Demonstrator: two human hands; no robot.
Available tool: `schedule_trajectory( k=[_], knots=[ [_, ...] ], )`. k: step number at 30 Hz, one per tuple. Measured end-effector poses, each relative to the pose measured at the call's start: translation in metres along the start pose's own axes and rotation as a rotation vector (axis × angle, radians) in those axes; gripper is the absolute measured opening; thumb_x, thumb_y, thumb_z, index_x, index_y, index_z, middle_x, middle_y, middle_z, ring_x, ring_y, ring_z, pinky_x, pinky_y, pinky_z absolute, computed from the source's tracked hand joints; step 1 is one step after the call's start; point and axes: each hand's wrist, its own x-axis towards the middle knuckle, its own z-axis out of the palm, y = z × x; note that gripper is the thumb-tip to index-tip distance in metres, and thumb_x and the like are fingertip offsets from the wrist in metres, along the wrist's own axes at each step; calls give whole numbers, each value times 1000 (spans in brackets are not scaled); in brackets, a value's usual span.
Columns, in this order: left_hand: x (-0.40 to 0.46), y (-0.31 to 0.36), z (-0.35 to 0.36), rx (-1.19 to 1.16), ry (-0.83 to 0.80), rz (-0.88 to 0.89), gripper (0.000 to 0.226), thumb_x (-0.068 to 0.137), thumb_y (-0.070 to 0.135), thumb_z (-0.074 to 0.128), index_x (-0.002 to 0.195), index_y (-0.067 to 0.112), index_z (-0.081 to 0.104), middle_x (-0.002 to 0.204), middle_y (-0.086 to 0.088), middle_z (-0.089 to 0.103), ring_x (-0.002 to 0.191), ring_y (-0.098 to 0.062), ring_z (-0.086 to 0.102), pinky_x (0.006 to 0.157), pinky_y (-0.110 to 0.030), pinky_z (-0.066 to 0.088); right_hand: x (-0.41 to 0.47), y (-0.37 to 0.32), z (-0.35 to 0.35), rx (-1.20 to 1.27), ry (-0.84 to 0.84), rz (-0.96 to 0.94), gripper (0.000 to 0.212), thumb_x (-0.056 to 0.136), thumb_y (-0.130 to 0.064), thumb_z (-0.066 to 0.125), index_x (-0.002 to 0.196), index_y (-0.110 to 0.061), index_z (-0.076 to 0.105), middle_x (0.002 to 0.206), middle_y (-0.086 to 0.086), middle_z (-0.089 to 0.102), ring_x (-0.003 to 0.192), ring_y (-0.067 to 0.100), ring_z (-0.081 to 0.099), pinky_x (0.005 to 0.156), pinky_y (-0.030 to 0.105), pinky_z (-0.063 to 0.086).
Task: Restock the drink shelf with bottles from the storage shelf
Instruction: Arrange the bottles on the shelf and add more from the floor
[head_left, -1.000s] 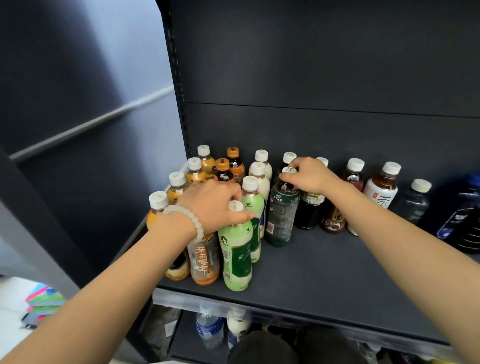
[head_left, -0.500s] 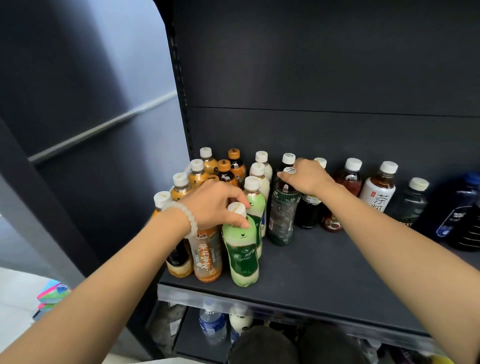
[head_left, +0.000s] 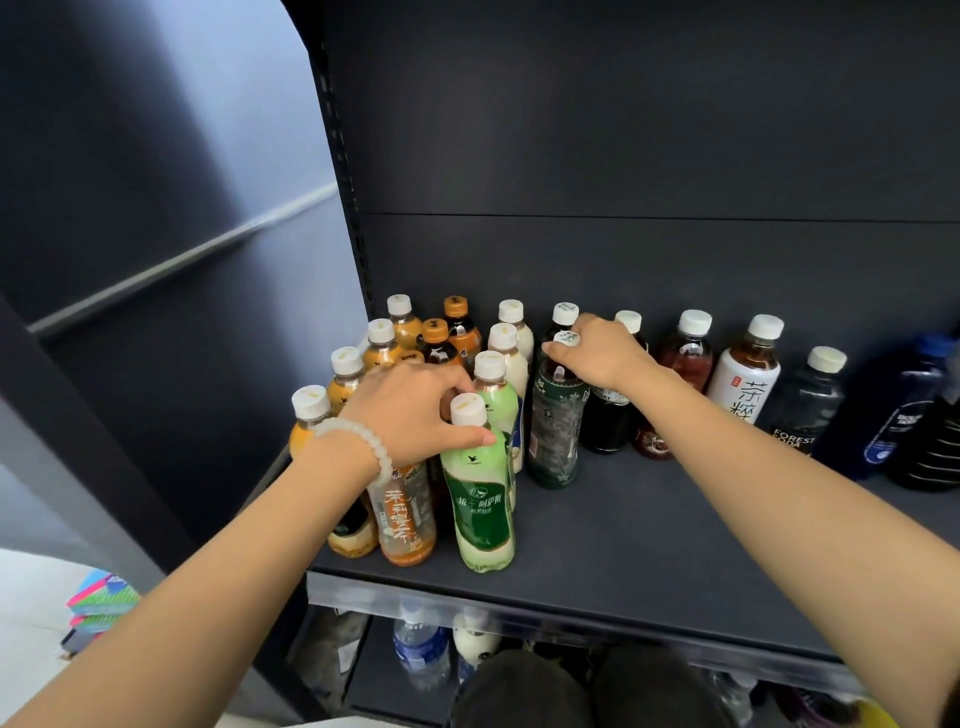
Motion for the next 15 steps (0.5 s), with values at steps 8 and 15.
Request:
schedule_trajectory(
  k=[8, 15],
  knots=[
    [4, -6, -4, 24, -66, 11, 41, 79, 56, 61, 114, 33, 55, 114, 10, 58, 110, -15, 51, 95, -43, 41, 1, -3, 0, 4, 32, 21, 51, 88, -50, 54, 108, -3, 52, 110, 16, 60, 103, 31, 58, 69, 29, 37],
    [3, -8, -1, -44, -49, 6, 42, 78, 51, 66, 116, 34, 56, 116, 10, 59, 111, -14, 51, 98, -44, 41, -4, -10, 3, 16, 103, 101, 63, 87, -53, 54, 122, -1, 47, 122, 18, 55, 111, 34, 55, 74, 32, 40]
  ],
)
